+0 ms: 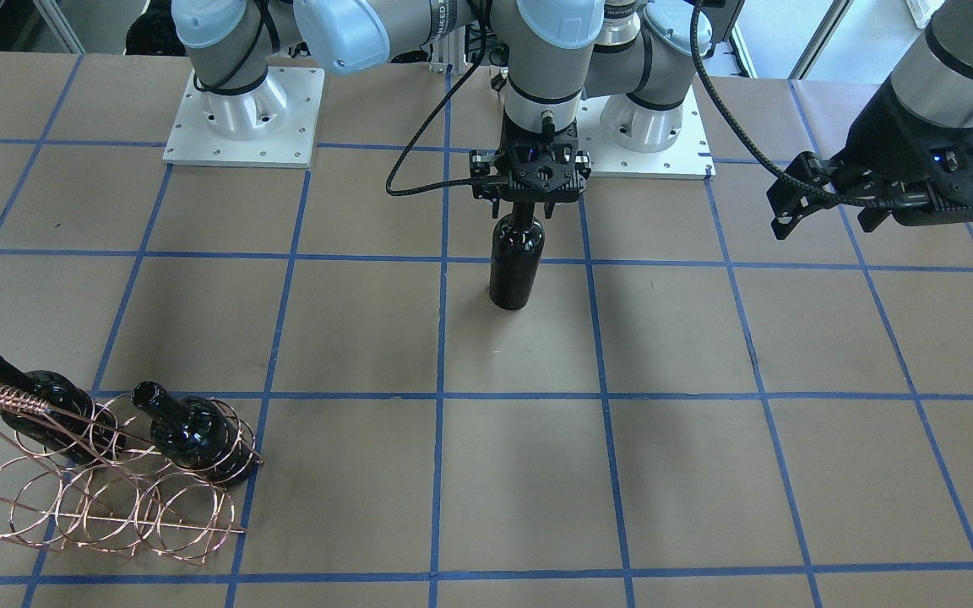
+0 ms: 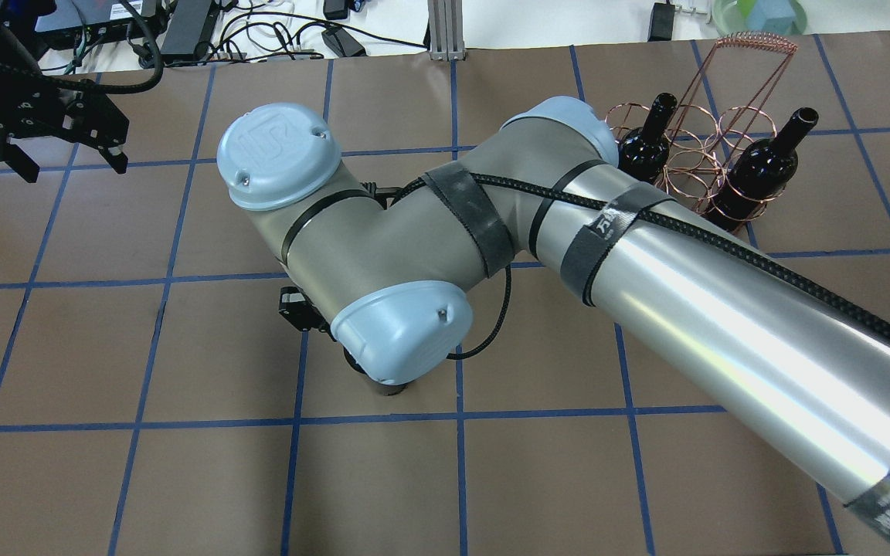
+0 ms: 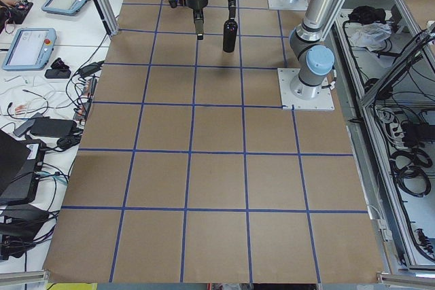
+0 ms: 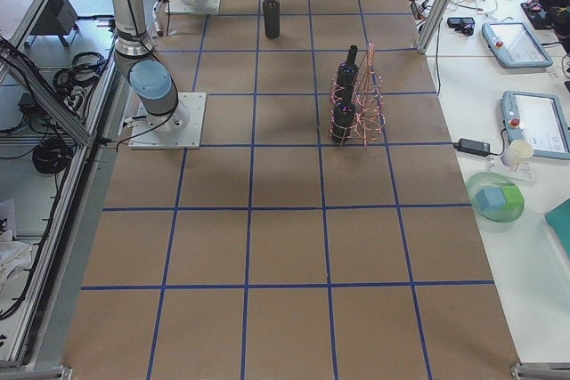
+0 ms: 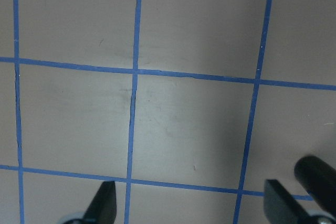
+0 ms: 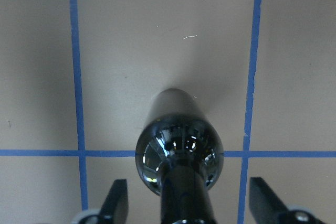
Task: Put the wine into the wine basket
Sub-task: 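Carry the bottle with the right gripper over the copper wine rack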
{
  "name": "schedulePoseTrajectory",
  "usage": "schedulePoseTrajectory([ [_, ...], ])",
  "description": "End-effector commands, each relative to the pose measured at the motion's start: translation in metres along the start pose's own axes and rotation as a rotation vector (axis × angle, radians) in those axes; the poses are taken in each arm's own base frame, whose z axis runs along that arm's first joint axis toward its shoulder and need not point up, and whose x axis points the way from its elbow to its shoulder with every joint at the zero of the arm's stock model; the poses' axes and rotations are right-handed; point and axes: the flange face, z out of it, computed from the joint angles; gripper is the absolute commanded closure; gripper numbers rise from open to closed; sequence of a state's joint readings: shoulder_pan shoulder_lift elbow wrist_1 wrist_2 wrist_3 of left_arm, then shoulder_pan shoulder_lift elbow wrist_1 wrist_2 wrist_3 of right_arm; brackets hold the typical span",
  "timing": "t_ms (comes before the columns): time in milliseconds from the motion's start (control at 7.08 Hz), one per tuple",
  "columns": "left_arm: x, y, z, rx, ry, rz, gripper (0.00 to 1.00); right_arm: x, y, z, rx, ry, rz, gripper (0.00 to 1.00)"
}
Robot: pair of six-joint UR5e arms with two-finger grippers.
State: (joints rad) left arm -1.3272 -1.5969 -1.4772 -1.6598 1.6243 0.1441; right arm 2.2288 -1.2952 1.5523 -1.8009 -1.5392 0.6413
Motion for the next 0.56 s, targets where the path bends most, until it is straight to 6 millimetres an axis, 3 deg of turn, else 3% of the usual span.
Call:
schedulePoseTrajectory([
  [0, -0.0002, -0.0010, 0.0022, -0.005, 0.000, 0.000, 0.00, -0.0002, -0.0002, 0.0002, 0.000, -0.001, -0.002, 0.72],
  [141, -0.0002, -0.0009, 0.0024, -0.006, 0.001, 0.000, 0.00, -0.0014, -0.0014, -0.0003, 0.009, -0.010, -0.002, 0.76],
  [424, 0.0001, -0.0001, 0.0024, -0.007, -0.005, 0.005, 0.00, -0.0017, -0.0038, -0.0060, 0.018, -0.022, -0.003, 0.76],
])
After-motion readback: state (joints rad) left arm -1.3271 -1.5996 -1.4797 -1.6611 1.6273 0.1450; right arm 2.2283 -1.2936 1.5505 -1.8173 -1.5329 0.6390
